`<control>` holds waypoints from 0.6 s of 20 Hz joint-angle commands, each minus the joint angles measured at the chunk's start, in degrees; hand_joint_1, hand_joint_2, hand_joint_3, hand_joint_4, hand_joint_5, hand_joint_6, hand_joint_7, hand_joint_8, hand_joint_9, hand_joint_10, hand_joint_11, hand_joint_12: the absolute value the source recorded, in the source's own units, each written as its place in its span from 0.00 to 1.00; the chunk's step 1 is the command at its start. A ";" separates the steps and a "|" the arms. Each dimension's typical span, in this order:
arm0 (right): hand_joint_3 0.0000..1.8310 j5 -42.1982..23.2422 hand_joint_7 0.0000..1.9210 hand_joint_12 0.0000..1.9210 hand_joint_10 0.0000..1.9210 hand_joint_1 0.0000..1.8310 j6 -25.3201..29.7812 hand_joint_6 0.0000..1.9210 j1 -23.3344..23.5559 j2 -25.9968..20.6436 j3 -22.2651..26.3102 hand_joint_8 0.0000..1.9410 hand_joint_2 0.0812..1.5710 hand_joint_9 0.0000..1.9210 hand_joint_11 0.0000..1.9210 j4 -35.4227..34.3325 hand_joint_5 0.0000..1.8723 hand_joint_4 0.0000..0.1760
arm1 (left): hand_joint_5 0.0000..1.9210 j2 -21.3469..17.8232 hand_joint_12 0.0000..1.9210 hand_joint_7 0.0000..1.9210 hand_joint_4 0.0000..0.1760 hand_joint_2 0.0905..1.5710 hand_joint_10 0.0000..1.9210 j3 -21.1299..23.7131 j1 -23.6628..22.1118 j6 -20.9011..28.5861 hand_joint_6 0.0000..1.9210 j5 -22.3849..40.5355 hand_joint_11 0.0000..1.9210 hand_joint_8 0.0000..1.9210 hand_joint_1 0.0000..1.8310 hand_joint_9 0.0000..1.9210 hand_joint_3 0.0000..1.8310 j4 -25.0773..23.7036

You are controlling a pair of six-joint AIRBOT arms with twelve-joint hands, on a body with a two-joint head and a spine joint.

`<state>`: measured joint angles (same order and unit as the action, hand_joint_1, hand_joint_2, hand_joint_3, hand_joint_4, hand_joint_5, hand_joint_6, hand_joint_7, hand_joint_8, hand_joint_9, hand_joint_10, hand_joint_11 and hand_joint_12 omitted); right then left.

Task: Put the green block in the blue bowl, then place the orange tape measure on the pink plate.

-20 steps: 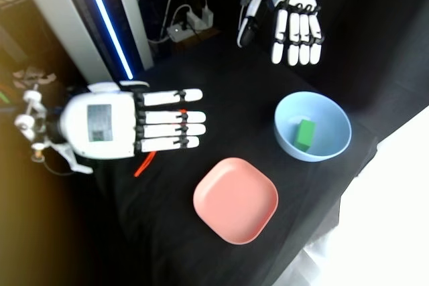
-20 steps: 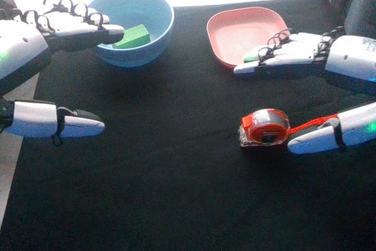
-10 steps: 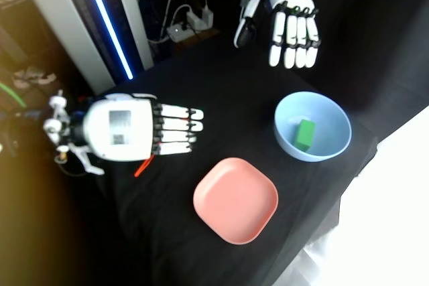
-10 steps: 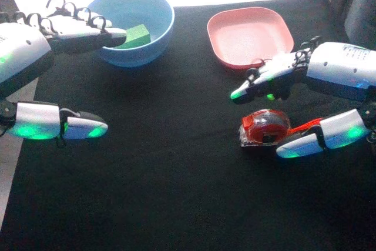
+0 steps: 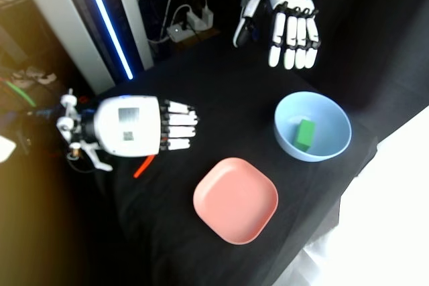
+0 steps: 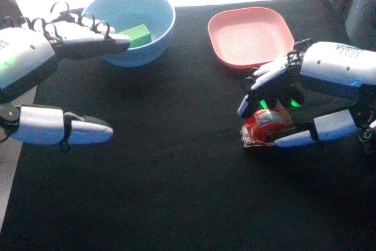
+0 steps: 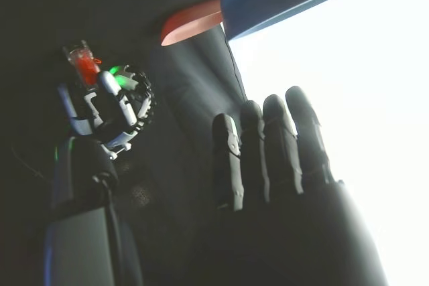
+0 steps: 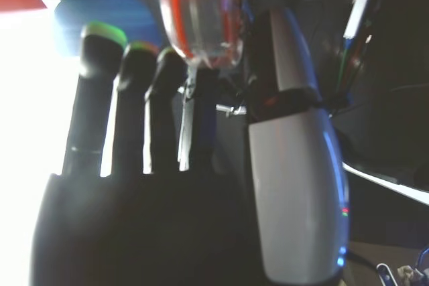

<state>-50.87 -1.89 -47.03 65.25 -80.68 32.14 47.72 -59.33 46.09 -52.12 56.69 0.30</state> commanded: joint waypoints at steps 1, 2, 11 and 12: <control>0.00 -4.92 0.43 0.87 0.80 0.67 0.34 0.54 0.84 0.11 -0.37 0.77 0.76 0.57 0.62 -2.47 0.43 0.00 | 0.21 -0.26 0.24 0.17 0.32 0.55 0.00 0.01 -0.25 0.41 0.00 7.06 0.00 0.00 0.37 0.13 0.00 1.37; 0.00 -4.87 0.44 0.89 0.81 0.68 0.47 0.50 0.88 0.11 -0.63 0.77 0.75 0.59 0.65 -2.58 0.45 0.00 | 0.21 -0.26 0.28 0.17 0.24 0.55 0.00 0.01 0.01 0.49 0.00 7.24 0.00 0.00 0.38 0.14 0.00 1.52; 0.00 -7.20 0.41 0.90 0.86 0.64 2.07 0.54 3.65 -1.31 -0.58 0.82 0.69 0.51 0.53 -2.78 0.52 0.00 | 0.21 -0.28 0.33 0.17 0.34 0.53 0.00 0.01 2.43 1.13 0.00 8.84 0.00 0.00 0.38 0.14 0.00 2.88; 0.00 -7.60 0.41 0.90 0.86 0.64 2.06 0.54 4.70 -2.18 -0.30 0.82 0.69 0.51 0.53 -2.85 0.52 0.00 | 0.21 -0.28 0.33 0.17 0.34 0.53 0.00 0.02 2.77 1.23 0.00 9.14 0.00 0.00 0.38 0.14 0.00 3.17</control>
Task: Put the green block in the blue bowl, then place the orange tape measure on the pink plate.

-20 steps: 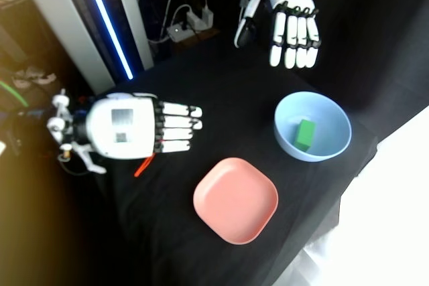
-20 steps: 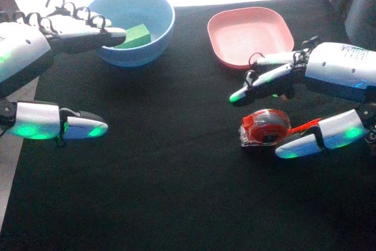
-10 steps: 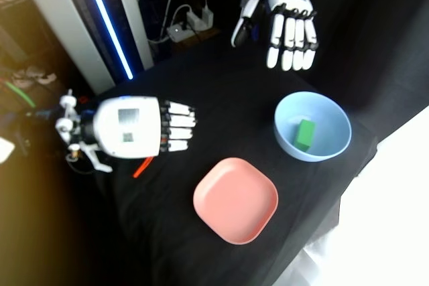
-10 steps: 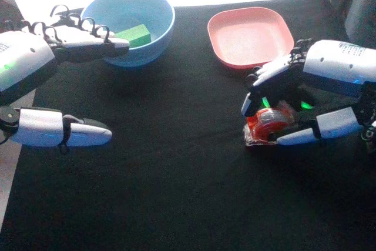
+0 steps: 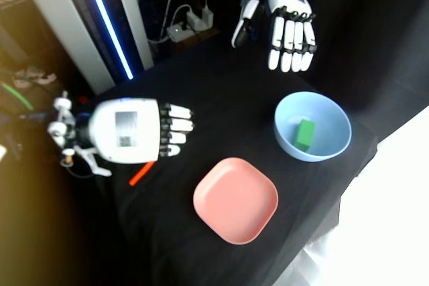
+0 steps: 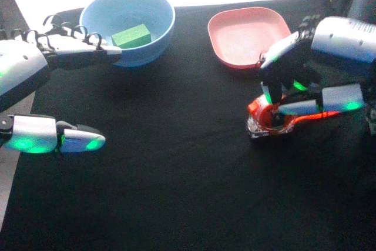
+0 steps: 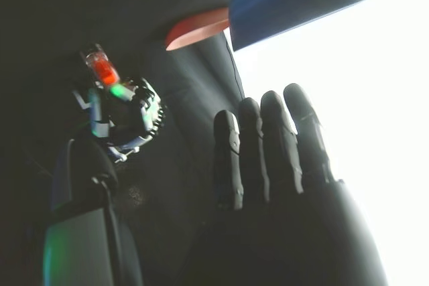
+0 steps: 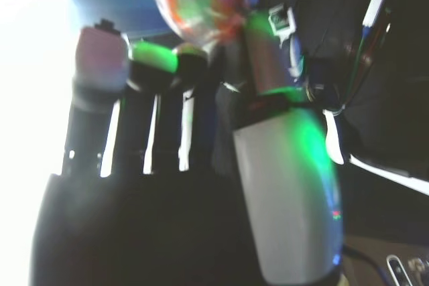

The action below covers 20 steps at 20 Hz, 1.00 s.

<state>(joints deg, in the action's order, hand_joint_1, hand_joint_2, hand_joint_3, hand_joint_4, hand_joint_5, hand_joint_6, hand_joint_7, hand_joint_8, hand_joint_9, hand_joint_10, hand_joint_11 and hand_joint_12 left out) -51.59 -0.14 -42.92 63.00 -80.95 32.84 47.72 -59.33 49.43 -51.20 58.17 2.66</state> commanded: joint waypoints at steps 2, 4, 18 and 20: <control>0.00 -7.53 0.41 0.90 0.81 0.63 0.26 0.56 2.60 -0.92 -0.25 0.73 0.70 0.43 0.41 -4.40 0.50 0.00 | 0.22 -0.28 0.32 0.17 0.32 0.53 0.00 0.02 0.48 0.69 0.00 8.55 0.00 0.00 0.39 0.14 0.00 1.57; 0.00 -7.82 0.51 0.86 0.74 0.67 -0.26 0.55 3.15 -0.97 -0.89 0.54 0.69 0.43 0.38 -6.01 0.51 0.06 | 0.22 -0.27 0.33 0.17 0.32 0.54 0.00 0.02 0.79 0.74 0.00 8.81 0.00 0.00 0.39 0.14 0.00 1.79; 0.00 -2.32 0.33 0.53 0.09 0.47 -0.25 0.00 3.09 1.12 -0.53 0.00 0.52 0.31 0.15 -0.68 0.29 0.10 | 0.22 -0.19 0.28 0.17 0.30 0.53 0.00 0.13 1.26 1.68 0.00 9.64 0.00 0.00 0.42 0.14 0.00 1.90; 0.00 -0.84 0.31 0.58 0.08 0.48 -0.25 0.00 3.09 1.44 -0.73 0.00 0.54 0.33 0.14 0.40 0.27 0.29 | 0.22 -0.16 0.27 0.17 0.32 0.53 0.00 0.14 1.27 1.71 0.00 9.80 0.00 0.00 0.42 0.14 0.00 1.90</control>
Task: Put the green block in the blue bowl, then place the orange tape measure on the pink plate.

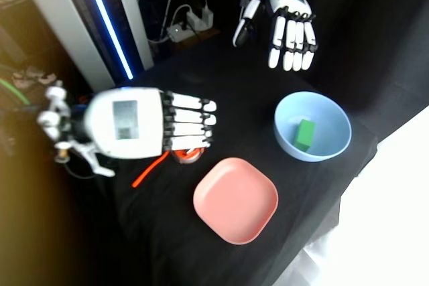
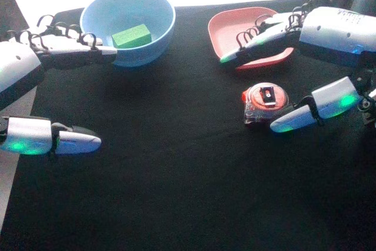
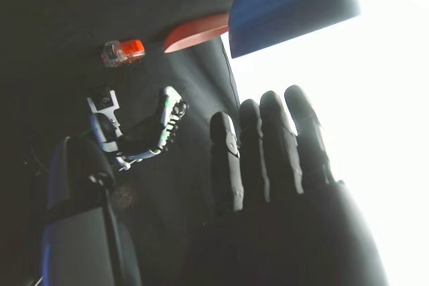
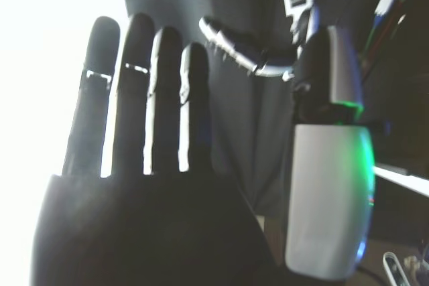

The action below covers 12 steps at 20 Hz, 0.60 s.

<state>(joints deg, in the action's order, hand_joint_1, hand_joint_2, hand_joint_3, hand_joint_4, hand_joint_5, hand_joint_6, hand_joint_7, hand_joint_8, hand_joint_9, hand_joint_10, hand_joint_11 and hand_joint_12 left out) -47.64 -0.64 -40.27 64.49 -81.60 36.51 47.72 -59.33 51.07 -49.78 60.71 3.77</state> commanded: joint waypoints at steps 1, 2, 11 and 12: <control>0.00 -3.91 0.31 0.58 0.08 0.48 0.26 0.00 0.45 0.26 -0.26 0.00 0.54 0.32 0.13 -2.53 0.27 0.38 | 0.22 -0.14 0.30 0.17 0.33 0.53 0.00 0.16 -0.36 0.34 0.00 7.27 0.00 0.00 0.41 0.14 0.00 0.78; 0.00 -3.03 0.31 0.56 0.06 0.49 0.26 0.00 0.45 0.56 -0.48 0.00 0.55 0.33 0.15 -1.72 0.28 0.42 | 0.22 -0.12 0.31 0.18 0.32 0.53 0.00 0.17 -0.36 0.38 0.00 7.27 0.00 0.00 0.42 0.15 0.00 0.78; 0.00 2.24 0.38 0.70 0.54 0.55 0.26 0.00 0.44 1.20 -2.18 0.02 0.61 0.25 0.23 1.74 0.36 0.06 | 0.22 0.05 0.28 0.18 0.32 0.53 0.00 0.19 -0.08 0.97 0.00 7.50 0.00 0.00 0.43 0.15 0.00 0.78; 0.00 2.59 0.39 0.69 0.53 0.56 0.26 0.00 0.44 1.64 -2.47 0.02 0.63 0.27 0.26 2.00 0.37 0.11 | 0.22 0.07 0.29 0.18 0.24 0.54 0.00 0.19 -0.04 1.05 0.00 7.51 0.00 0.00 0.43 0.15 0.00 0.78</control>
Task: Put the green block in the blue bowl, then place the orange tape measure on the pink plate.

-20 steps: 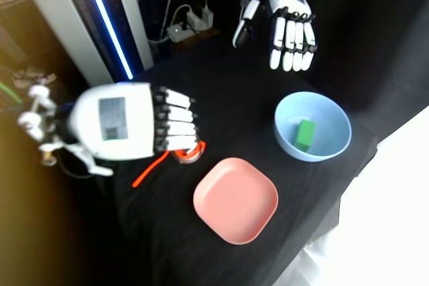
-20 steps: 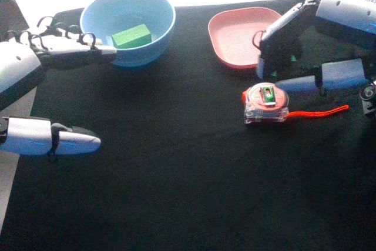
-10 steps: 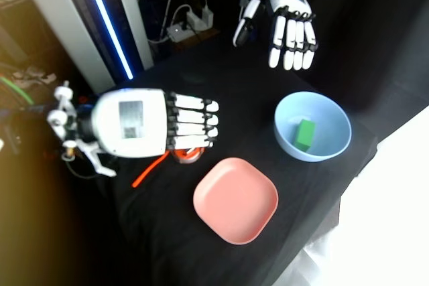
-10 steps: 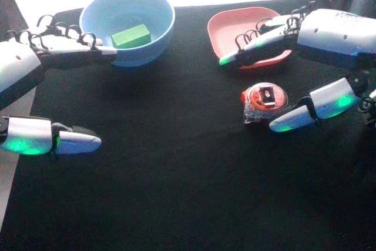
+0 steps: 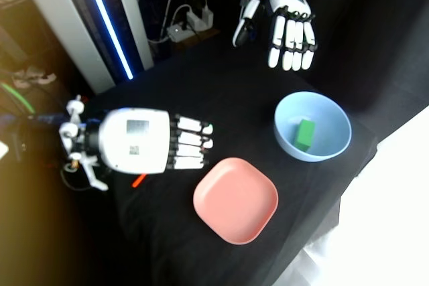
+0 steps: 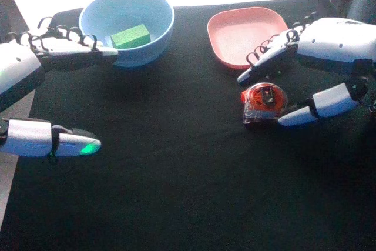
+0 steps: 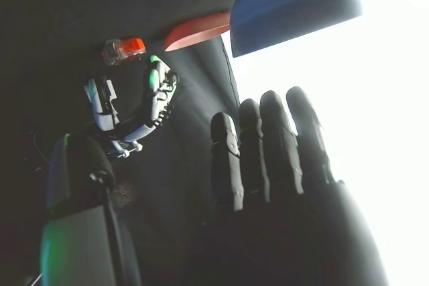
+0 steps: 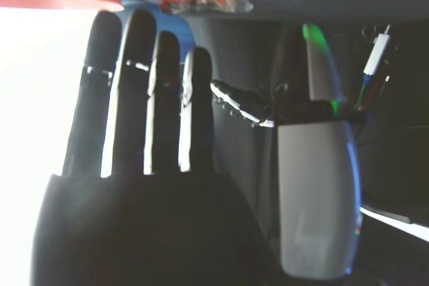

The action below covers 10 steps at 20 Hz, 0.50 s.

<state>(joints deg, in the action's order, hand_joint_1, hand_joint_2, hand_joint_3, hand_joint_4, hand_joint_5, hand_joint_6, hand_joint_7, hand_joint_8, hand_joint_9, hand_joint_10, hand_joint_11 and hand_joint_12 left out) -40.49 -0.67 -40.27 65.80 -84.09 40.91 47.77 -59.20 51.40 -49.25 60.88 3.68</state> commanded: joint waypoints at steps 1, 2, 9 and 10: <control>0.00 -4.42 0.39 0.69 0.53 0.58 0.28 0.01 0.44 0.51 -0.10 0.03 0.63 0.28 0.28 -2.34 0.38 0.11 | 0.21 0.02 0.27 0.17 0.22 0.54 0.00 0.06 -0.34 0.59 0.00 7.36 0.00 0.00 0.43 0.14 0.00 0.87; 0.00 -4.35 0.39 0.69 0.53 0.57 0.28 0.00 0.44 0.61 -0.16 0.03 0.62 0.27 0.27 -2.34 0.38 0.13 | 0.21 0.02 0.25 0.17 0.23 0.54 0.00 0.06 -0.32 0.67 0.00 7.40 0.00 0.00 0.43 0.14 0.00 0.87; 0.00 -3.26 0.28 0.57 0.29 0.52 0.28 0.00 0.44 1.72 -0.93 0.00 0.56 0.24 0.13 -1.92 0.29 0.59 | 0.21 0.14 0.24 0.18 0.20 0.55 0.00 0.06 -0.25 0.82 0.00 7.51 0.00 0.00 0.42 0.14 0.00 0.87; 0.00 -3.18 0.28 0.56 0.28 0.52 0.28 0.00 0.44 1.92 -1.02 0.00 0.56 0.23 0.12 -1.78 0.29 0.55 | 0.21 0.15 0.23 0.19 0.24 0.55 0.00 0.05 -0.25 0.83 0.00 7.51 0.00 0.00 0.41 0.14 0.00 0.87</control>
<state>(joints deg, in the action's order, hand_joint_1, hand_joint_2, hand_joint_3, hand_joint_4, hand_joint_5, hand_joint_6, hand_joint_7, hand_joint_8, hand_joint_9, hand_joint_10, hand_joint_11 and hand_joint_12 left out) -38.83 -0.67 -40.27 67.61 -85.03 41.65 47.79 -59.20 51.44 -48.80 61.17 3.68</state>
